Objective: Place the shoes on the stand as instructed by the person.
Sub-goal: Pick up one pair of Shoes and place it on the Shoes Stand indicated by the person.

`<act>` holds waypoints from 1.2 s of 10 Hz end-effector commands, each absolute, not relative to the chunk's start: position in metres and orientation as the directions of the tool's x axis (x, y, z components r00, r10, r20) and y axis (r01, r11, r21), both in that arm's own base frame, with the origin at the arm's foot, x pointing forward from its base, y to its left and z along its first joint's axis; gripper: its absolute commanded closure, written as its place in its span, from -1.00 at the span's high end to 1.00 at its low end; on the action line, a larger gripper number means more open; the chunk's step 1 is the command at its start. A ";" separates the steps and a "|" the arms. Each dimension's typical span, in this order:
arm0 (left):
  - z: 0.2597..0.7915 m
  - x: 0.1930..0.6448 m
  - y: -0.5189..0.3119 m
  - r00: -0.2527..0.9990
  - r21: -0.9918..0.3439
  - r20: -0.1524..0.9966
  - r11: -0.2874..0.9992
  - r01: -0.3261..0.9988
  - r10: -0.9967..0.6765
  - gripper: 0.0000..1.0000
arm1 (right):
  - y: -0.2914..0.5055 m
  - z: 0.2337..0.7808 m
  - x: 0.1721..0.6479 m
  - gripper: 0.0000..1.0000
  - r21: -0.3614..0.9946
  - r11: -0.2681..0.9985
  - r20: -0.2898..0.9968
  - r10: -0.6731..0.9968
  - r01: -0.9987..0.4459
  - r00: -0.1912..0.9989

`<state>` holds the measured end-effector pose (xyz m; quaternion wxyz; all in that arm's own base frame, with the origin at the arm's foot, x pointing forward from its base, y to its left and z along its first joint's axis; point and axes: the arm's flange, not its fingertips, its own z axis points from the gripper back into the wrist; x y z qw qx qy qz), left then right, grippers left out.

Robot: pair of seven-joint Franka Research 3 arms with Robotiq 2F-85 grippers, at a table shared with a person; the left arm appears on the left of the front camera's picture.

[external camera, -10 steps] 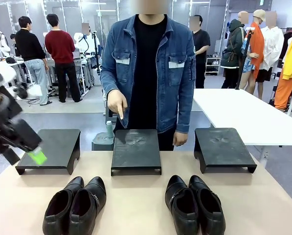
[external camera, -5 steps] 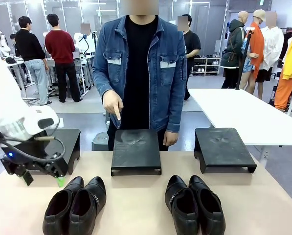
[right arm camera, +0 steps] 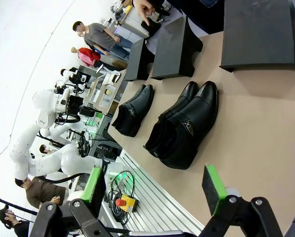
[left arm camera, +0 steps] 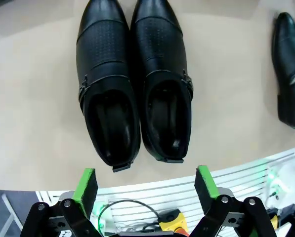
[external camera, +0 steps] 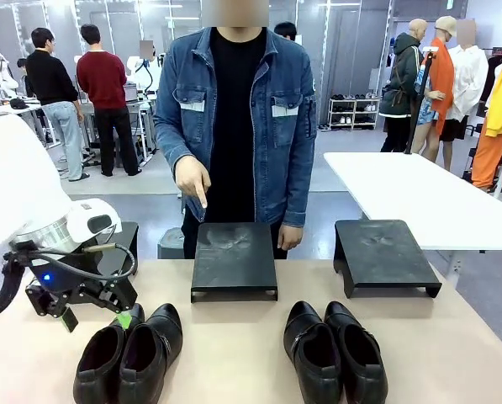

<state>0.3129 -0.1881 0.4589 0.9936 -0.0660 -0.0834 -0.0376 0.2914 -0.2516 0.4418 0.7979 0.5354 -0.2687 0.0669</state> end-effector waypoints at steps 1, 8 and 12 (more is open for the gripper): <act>0.459 0.311 -0.187 0.984 -0.115 0.165 0.990 0.083 -0.063 1.00 | -0.252 0.443 0.291 1.00 0.818 0.411 0.506 -0.183 -0.402 0.843; 0.451 0.313 -0.193 0.984 -0.084 0.171 0.994 0.069 -0.054 1.00 | -0.252 0.443 0.291 1.00 0.818 0.411 0.506 -0.183 -0.402 0.843; 0.427 0.318 -0.198 0.988 -0.065 0.153 0.998 0.022 -0.012 1.00 | -0.252 0.443 0.291 1.00 0.818 0.411 0.506 -0.183 -0.402 0.843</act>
